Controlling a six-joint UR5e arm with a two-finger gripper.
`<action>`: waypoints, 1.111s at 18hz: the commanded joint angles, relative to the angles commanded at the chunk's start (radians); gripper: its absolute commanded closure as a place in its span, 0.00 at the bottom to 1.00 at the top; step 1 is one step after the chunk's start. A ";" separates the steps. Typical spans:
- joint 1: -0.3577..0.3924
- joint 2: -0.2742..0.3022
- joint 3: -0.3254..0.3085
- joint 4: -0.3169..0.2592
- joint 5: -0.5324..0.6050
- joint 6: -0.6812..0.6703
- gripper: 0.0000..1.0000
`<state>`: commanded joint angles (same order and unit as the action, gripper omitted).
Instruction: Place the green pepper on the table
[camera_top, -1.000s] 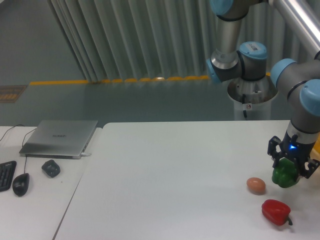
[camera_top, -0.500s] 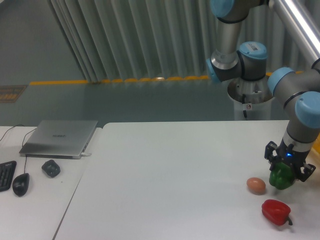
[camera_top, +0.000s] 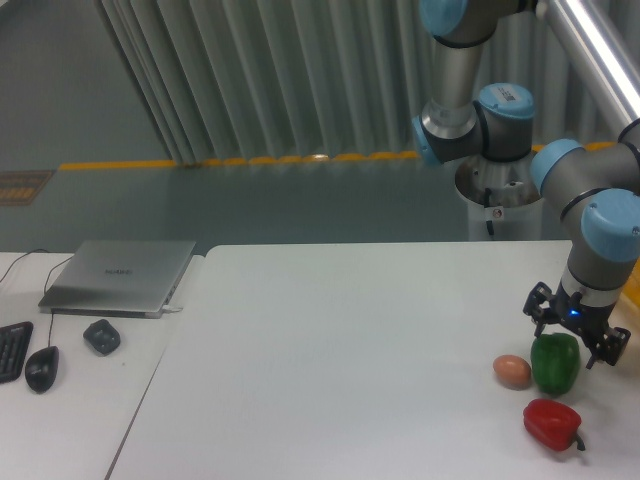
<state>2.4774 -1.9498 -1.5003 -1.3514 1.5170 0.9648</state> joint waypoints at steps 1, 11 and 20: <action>-0.002 0.008 0.014 0.006 0.003 0.002 0.00; -0.015 0.094 0.042 0.163 0.095 0.224 0.00; -0.038 0.124 0.009 0.164 0.100 0.249 0.00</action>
